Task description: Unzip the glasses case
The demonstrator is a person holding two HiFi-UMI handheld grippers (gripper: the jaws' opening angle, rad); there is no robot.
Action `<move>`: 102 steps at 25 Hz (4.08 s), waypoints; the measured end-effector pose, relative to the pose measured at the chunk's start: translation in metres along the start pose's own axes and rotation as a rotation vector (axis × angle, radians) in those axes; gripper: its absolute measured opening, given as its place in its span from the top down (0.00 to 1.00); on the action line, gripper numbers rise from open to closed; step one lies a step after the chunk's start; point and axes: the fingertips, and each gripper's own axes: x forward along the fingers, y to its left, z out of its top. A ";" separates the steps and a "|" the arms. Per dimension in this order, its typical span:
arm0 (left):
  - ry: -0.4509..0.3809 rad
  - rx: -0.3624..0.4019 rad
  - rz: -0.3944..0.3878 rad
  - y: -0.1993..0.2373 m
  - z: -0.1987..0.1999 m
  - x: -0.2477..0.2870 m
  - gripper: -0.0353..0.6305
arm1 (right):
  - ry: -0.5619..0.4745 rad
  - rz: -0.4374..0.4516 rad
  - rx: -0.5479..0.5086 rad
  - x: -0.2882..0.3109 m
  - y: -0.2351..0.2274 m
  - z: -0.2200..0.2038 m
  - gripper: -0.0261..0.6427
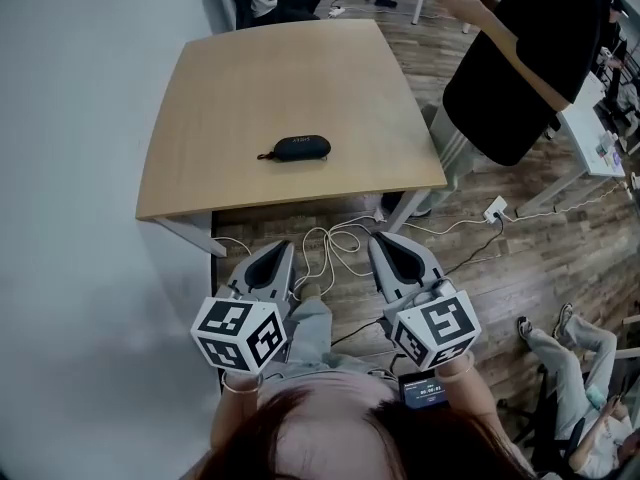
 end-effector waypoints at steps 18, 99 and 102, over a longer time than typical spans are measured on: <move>0.084 -0.026 -0.088 0.097 0.059 0.130 0.94 | 0.043 -0.036 0.010 0.147 -0.064 0.034 0.94; 0.546 -0.719 0.217 0.239 -0.081 0.391 0.41 | 0.262 0.142 -0.082 0.318 -0.234 0.007 0.89; 0.562 -0.652 0.223 0.239 -0.076 0.399 0.41 | 0.271 0.144 -0.079 0.316 -0.233 0.004 0.89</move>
